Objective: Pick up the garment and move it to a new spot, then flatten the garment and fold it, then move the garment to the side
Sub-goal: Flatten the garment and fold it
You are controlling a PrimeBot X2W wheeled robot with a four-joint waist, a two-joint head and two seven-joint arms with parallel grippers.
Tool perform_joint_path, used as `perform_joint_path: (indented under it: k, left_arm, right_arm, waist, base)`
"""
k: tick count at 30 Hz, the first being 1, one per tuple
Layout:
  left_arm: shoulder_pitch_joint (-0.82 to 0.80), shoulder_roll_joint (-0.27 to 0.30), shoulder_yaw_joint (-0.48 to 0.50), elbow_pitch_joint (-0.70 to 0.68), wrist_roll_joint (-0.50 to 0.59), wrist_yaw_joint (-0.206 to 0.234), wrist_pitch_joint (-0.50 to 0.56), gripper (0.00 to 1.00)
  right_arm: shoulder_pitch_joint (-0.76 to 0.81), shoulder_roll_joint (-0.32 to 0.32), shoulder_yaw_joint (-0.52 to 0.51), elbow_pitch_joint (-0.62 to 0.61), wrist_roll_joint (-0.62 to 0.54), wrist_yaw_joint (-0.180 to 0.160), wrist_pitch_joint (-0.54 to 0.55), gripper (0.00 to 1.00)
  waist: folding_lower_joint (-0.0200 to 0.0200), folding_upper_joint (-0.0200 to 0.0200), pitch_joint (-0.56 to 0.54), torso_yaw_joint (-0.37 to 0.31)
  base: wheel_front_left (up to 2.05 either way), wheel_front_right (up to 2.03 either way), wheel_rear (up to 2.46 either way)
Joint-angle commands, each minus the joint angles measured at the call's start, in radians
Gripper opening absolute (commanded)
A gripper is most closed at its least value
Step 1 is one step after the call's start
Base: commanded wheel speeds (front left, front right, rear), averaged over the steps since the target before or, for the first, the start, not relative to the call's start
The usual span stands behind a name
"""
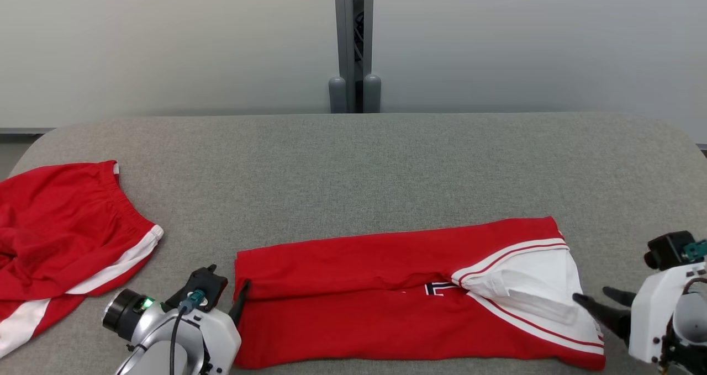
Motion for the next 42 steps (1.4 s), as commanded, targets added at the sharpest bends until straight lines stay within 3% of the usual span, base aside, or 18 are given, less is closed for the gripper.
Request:
perform_joint_path:
  k: [1, 9, 14, 20, 21, 26, 32, 37, 42]
  left_arm:
    - [-0.007, 0.009, 0.016, -0.011, -0.015, 0.019, -0.007, 1.00]
    - [0.013, -0.005, 0.110, -0.140, -0.082, 0.102, -0.016, 1.00]
    - [0.048, 0.000, 0.161, -0.255, -0.088, 0.160, -0.017, 1.00]
    - [0.107, -0.011, 0.221, -0.413, -0.069, 0.216, -0.017, 1.00]
    - [0.107, -0.011, 0.221, -0.413, -0.069, 0.216, -0.017, 1.00]
    - [0.172, -0.038, 0.267, -0.533, -0.034, 0.251, -0.017, 1.00]
    - [0.262, -0.080, 0.319, -0.641, 0.002, 0.247, -0.017, 1.00]
    - [0.332, -0.105, 0.353, -0.669, 0.025, 0.244, -0.017, 1.00]
    - [0.362, -0.116, 0.362, -0.662, 0.045, 0.222, -0.017, 1.00]
  right_arm:
    - [-0.006, -0.014, -0.019, 0.026, -0.009, 0.000, -0.046, 1.00]
    - [0.001, 0.033, -0.090, 0.092, -0.079, 0.000, -0.336, 1.00]
    - [0.011, 0.089, -0.173, 0.150, -0.150, 0.000, -0.392, 1.00]
    - [0.086, 0.176, -0.518, 0.122, -0.373, 0.000, -0.390, 1.00]
    - [0.086, 0.176, -0.518, 0.122, -0.373, 0.000, -0.390, 1.00]
    - [0.238, 0.288, -0.809, 0.029, -0.568, 0.000, -0.391, 1.00]
    - [0.390, 0.412, -0.991, -0.052, -0.750, 0.000, -0.391, 1.00]
    - [0.451, 0.474, -1.043, -0.053, -0.809, 0.000, -0.391, 1.00]
    - [0.468, 0.497, -1.060, -0.007, -0.823, 0.000, -0.391, 1.00]
  waist:
    - [0.0000, -0.0001, -0.001, 0.001]
    - [0.0000, -0.0001, -0.005, -0.001]
    - [0.0000, -0.0001, -0.005, -0.007]
    - [0.0000, -0.0001, 0.004, -0.016]
    - [0.0000, -0.0001, 0.004, -0.016]
    - [0.0000, -0.0001, 0.011, -0.017]
    - [0.0000, -0.0001, 0.012, -0.020]
    - [0.0000, -0.0001, 0.009, -0.020]
    - [0.0000, -0.0001, 0.011, -0.008]
  base:
    - [0.00, 0.00, 0.00]
    - [0.00, 0.00, 0.00]
    - [0.00, 0.00, 0.00]
    - [0.00, 0.00, 0.00]
    - [0.00, 0.00, 0.00]
    - [0.00, 0.00, 0.00]
    - [0.00, 0.00, 0.00]
    - [0.00, 0.00, 0.00]
    - [0.00, 0.00, 0.00]
